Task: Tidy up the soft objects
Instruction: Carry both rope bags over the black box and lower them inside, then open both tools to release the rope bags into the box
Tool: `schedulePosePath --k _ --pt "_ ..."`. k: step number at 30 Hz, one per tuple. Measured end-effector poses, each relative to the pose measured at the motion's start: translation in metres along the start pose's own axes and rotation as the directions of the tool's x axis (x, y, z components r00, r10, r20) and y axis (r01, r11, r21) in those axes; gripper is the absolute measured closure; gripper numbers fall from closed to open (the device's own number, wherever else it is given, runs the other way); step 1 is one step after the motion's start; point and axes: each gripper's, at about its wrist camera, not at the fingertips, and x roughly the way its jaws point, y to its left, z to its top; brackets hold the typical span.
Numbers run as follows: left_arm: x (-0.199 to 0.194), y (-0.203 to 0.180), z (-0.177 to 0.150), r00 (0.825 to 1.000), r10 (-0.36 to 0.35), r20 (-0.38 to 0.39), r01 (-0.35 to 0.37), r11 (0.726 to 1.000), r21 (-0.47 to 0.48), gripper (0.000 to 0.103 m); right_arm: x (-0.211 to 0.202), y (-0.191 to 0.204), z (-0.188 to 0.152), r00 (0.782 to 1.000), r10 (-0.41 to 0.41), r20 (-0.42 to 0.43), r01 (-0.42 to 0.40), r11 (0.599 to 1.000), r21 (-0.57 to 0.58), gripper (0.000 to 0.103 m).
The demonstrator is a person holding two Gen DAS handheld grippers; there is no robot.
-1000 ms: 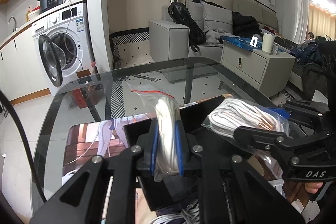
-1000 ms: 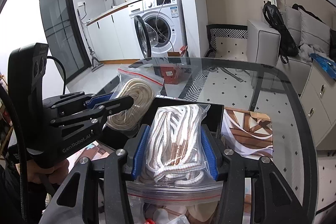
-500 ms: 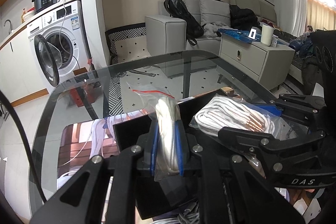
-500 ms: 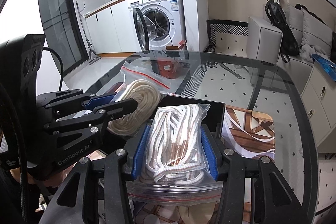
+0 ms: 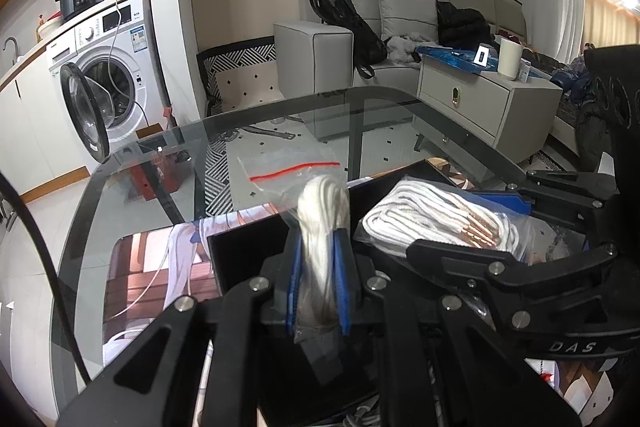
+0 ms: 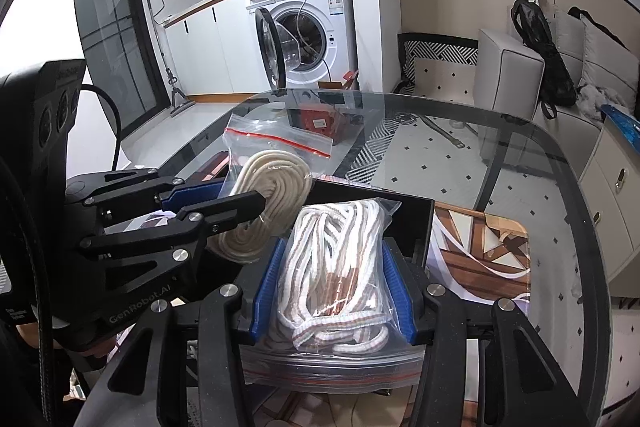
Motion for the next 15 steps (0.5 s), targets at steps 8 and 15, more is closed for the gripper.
schedulePosePath --k 8,15 --pt "0.008 0.002 -0.002 1.000 -0.006 -0.024 0.006 1.000 0.005 0.089 0.011 0.002 0.000 0.999 -0.005 -0.032 0.005 1.000 -0.012 0.054" --pt "0.004 0.002 -0.004 1.000 -0.007 -0.014 0.007 1.000 0.014 0.085 0.005 0.000 0.002 1.000 -0.028 -0.007 0.028 1.000 -0.014 0.052"
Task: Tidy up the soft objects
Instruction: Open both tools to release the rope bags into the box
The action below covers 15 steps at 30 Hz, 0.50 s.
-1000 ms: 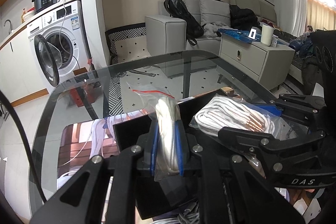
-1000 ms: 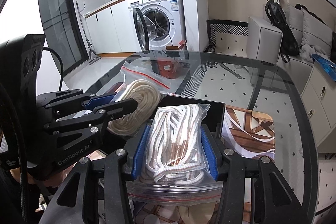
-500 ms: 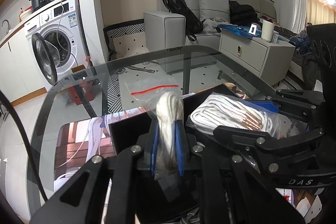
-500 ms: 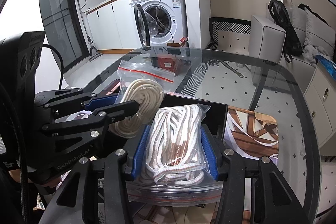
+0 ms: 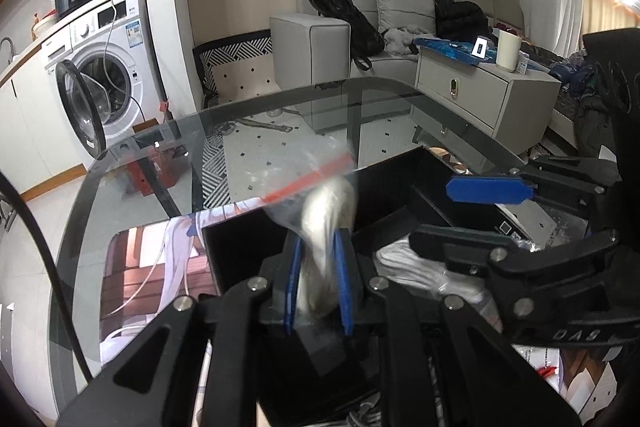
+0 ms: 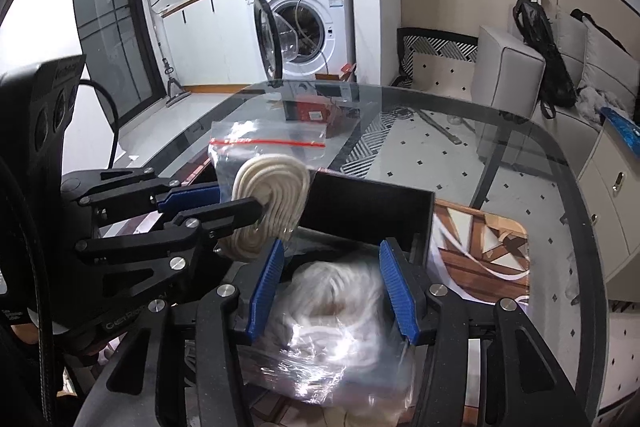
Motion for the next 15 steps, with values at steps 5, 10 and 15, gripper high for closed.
schedulePosePath --k 5,10,15 --pt "-0.022 0.000 0.001 0.999 0.014 0.050 -0.014 1.000 0.006 0.053 -0.025 -0.003 -0.003 0.999 -0.026 0.047 0.026 1.000 0.006 0.024" --pt "-0.047 0.000 -0.002 0.997 0.004 0.082 -0.004 1.000 0.002 0.001 -0.057 -0.007 -0.014 0.995 -0.032 0.090 0.029 0.999 0.034 0.001" --pt "-0.071 -0.003 -0.011 0.992 0.028 0.122 -0.028 1.000 0.005 0.000 -0.081 -0.004 -0.026 0.994 -0.030 0.102 0.025 0.998 0.049 0.000"
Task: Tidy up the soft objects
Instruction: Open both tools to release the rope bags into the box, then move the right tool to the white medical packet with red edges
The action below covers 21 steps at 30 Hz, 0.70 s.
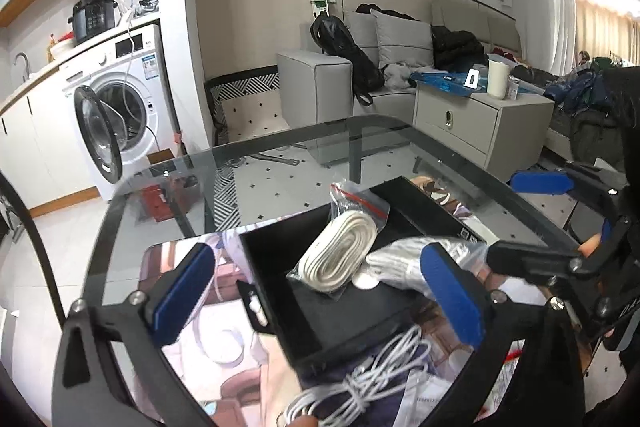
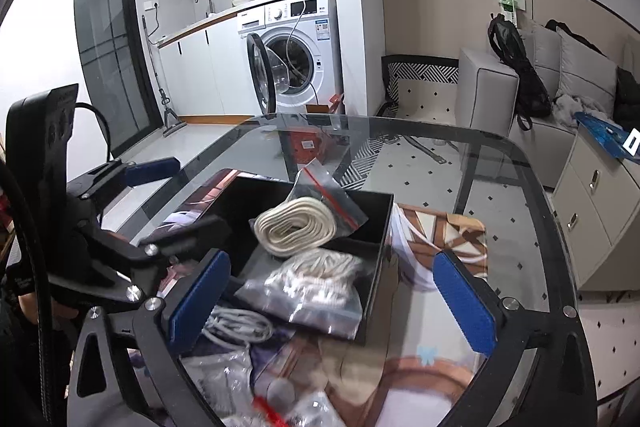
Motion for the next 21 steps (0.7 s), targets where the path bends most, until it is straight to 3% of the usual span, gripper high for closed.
schedulePosePath --k 21 --pt "-0.061 0.007 -0.047 0.999 0.047 0.006 -0.047 0.999 -0.021 0.000 -0.048 0.016 -0.079 0.999 0.003 -0.044 -0.004 1.000 -0.015 0.000"
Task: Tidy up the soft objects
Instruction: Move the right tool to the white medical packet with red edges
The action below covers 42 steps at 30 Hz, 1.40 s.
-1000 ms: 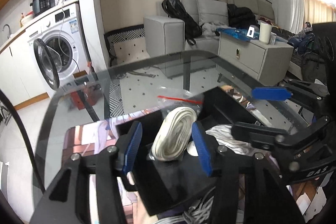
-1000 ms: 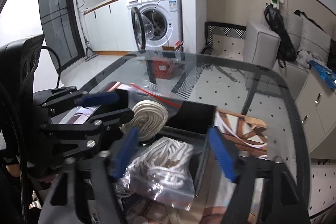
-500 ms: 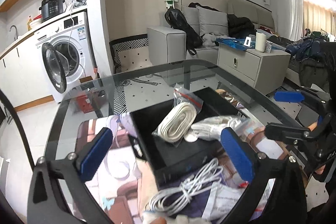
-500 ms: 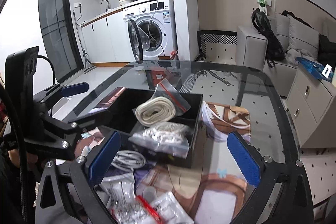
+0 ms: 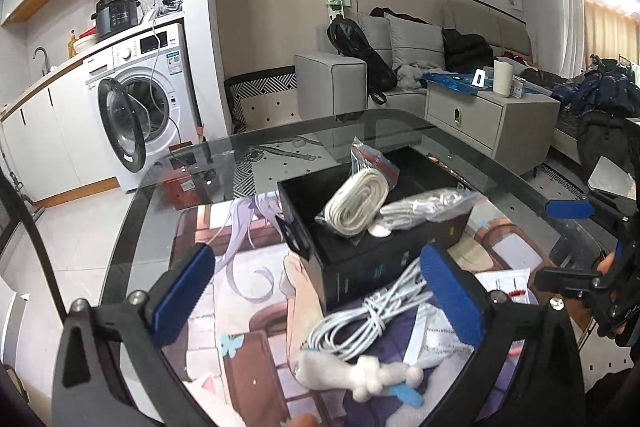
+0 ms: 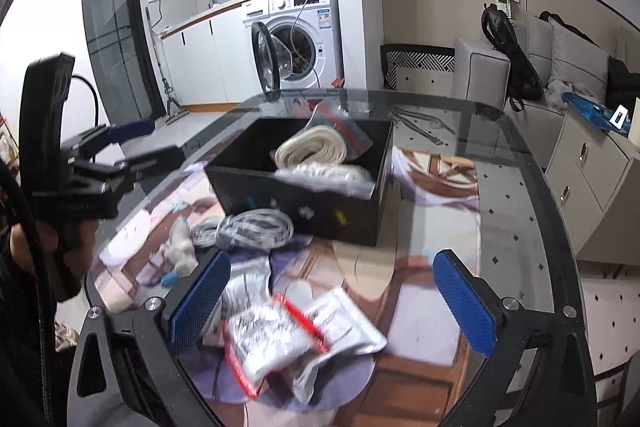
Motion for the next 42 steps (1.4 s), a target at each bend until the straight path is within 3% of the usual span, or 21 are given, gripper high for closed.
schedulePosePath --k 18,42 --pt "-0.007 -0.004 -0.047 0.998 -0.003 -0.058 0.002 1.000 -0.011 0.000 0.012 0.023 -0.029 0.996 0.046 -0.076 -0.053 0.995 -0.081 0.000" --pt "0.013 -0.008 -0.068 0.983 -0.055 -0.175 0.066 0.996 0.054 0.000 0.030 0.039 -0.041 0.983 0.104 -0.150 -0.127 0.980 -0.155 0.001"
